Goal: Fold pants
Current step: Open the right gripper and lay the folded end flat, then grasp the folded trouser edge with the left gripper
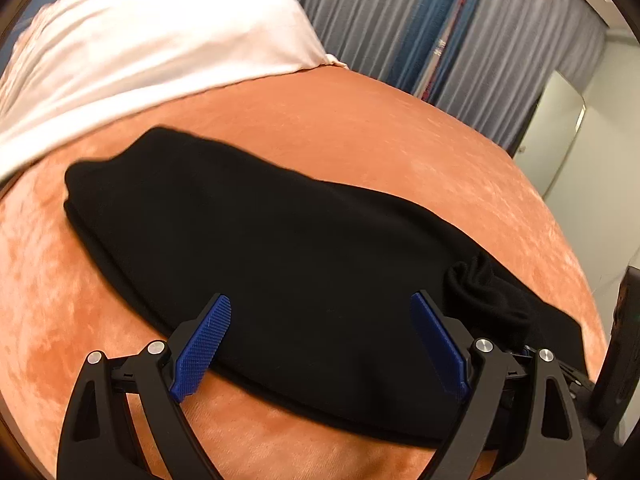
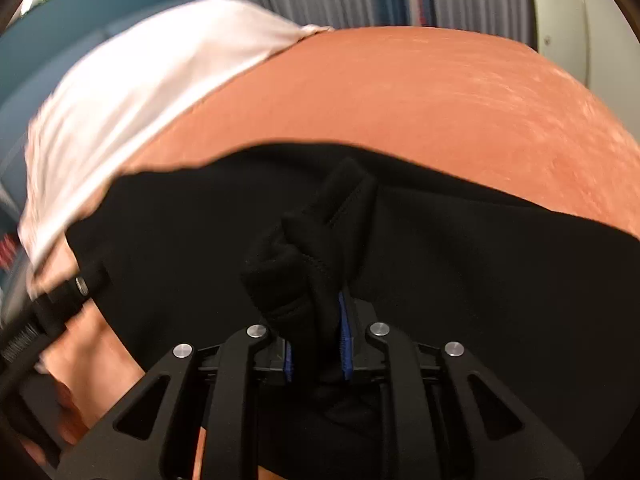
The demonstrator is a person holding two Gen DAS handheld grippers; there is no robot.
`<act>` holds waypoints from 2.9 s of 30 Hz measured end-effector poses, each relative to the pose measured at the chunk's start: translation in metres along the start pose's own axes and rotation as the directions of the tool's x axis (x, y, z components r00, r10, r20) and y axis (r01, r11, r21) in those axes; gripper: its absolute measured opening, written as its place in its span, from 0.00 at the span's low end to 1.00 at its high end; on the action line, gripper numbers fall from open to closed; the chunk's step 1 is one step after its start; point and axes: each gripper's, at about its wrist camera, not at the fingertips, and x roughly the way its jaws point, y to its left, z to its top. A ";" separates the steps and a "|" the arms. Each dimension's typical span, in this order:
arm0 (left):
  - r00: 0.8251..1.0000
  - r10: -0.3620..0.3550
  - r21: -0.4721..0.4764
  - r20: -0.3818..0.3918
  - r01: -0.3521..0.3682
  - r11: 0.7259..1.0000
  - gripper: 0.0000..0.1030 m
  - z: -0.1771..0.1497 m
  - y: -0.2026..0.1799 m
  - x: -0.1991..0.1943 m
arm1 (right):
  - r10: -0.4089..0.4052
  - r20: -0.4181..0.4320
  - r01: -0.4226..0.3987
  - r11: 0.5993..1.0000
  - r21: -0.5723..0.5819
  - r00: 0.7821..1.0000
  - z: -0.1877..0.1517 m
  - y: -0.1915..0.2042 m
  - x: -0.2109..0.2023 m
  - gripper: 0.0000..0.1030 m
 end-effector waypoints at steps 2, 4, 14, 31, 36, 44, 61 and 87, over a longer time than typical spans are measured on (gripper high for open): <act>1.000 0.012 0.091 0.018 -0.014 0.996 0.86 0.003 -0.018 0.000 | -0.011 -0.003 0.011 1.000 -0.023 1.000 -0.002 0.004 -0.001 0.19; 0.999 0.019 0.199 0.041 -0.027 0.980 0.86 0.007 -0.036 0.001 | -0.005 -0.002 0.005 1.000 -0.015 1.000 -0.004 0.003 -0.007 0.20; 0.995 -0.073 0.371 -0.066 0.093 0.924 0.86 0.011 -0.074 0.026 | 0.014 0.047 -0.012 0.999 -0.033 0.999 -0.018 -0.010 -0.045 0.42; 0.955 -0.184 0.339 -0.230 0.256 0.905 0.42 -0.016 -0.126 0.037 | -0.069 0.151 0.028 0.965 0.259 0.986 -0.079 -0.124 -0.122 0.43; 0.911 -0.294 0.164 -0.288 0.350 0.922 0.00 -0.012 -0.095 0.051 | -0.103 0.163 0.044 0.942 0.332 0.981 -0.082 -0.146 -0.133 0.43; 0.900 -0.353 0.043 -0.254 0.376 0.926 0.02 0.000 -0.049 0.044 | -0.075 0.157 0.025 0.954 0.299 0.985 -0.059 -0.123 -0.124 0.43; 0.817 -0.449 -0.134 -0.361 0.431 0.892 0.12 0.000 -0.055 0.077 | -0.069 0.164 0.034 0.978 0.205 0.984 -0.051 -0.076 -0.109 0.44; 0.944 -0.314 -0.100 -0.098 0.305 0.947 0.20 0.014 0.007 0.004 | -0.069 0.066 0.060 0.990 0.127 0.995 -0.015 -0.032 -0.058 0.28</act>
